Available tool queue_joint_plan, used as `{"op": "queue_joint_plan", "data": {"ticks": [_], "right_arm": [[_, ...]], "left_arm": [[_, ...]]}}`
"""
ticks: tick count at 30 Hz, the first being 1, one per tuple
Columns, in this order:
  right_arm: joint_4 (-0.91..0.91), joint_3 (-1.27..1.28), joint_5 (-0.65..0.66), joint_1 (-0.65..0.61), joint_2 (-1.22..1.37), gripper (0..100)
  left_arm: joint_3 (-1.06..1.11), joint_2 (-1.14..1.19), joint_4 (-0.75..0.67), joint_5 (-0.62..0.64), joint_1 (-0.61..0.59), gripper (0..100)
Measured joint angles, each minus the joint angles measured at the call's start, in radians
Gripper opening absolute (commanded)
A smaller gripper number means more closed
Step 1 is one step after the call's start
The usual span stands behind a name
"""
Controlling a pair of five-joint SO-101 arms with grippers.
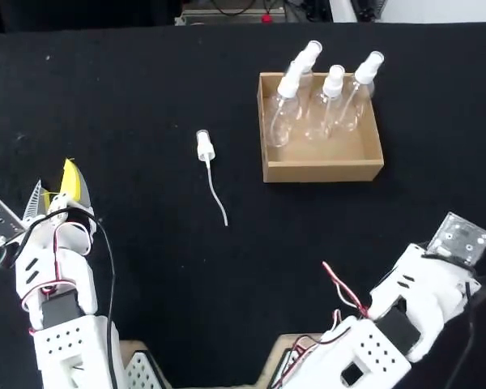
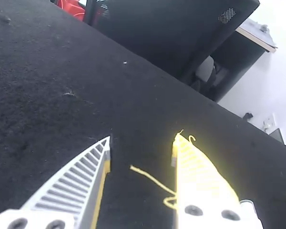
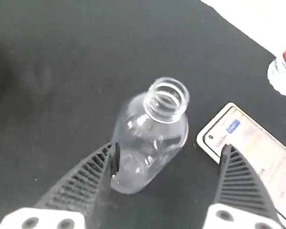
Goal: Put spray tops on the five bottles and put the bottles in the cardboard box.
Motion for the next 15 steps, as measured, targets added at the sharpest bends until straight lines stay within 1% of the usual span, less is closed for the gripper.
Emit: {"op": "queue_joint_plan", "data": {"ticks": [5,9,12,15], "right_arm": [[0.000,0.000,-0.003,0.000,-0.008,30.8],[0.040,-0.014,-0.043,0.000,-0.009,30.9],[0.043,-0.017,-0.048,0.000,-0.009,31.0],[0.043,-0.017,-0.049,-0.025,-0.009,31.0]], "left_arm": [[0.000,0.000,0.000,0.000,0.000,20],[0.000,0.000,0.000,0.000,0.000,20],[0.000,0.000,0.000,0.000,0.000,20],[0.000,0.000,0.000,0.000,0.000,20]]}}
